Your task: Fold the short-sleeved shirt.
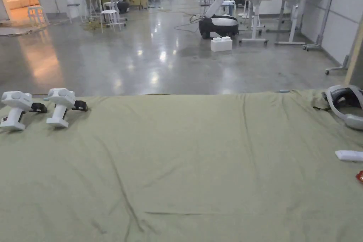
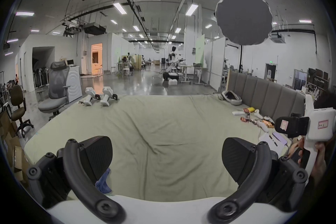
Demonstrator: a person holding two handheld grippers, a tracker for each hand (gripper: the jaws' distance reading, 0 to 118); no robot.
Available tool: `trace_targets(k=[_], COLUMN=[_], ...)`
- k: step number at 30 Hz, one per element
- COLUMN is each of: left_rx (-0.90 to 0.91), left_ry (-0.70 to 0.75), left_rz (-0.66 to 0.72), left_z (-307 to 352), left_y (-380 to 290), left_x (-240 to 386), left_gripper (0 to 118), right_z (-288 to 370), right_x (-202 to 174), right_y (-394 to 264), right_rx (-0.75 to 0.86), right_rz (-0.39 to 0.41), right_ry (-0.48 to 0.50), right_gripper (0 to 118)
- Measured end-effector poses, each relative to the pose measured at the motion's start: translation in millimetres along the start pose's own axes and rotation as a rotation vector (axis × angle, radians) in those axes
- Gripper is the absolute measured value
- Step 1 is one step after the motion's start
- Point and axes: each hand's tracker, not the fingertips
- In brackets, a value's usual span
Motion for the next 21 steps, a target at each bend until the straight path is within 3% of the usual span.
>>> trace_targets(k=[9, 21], left_rx=[-0.011, 0.217], left_ry=[-0.023, -0.023], left_rz=[0.021, 0.013], left_z=[12, 71], left_y=[0, 20], left_x=[4, 4], left_gripper=[118, 118], right_z=[14, 55], right_x=[-22, -29], right_y=[-5, 16], right_rx=[0.009, 0.123], right_rz=[0.129, 0.112], right_ry=[-0.034, -0.011], right_gripper=[118, 118])
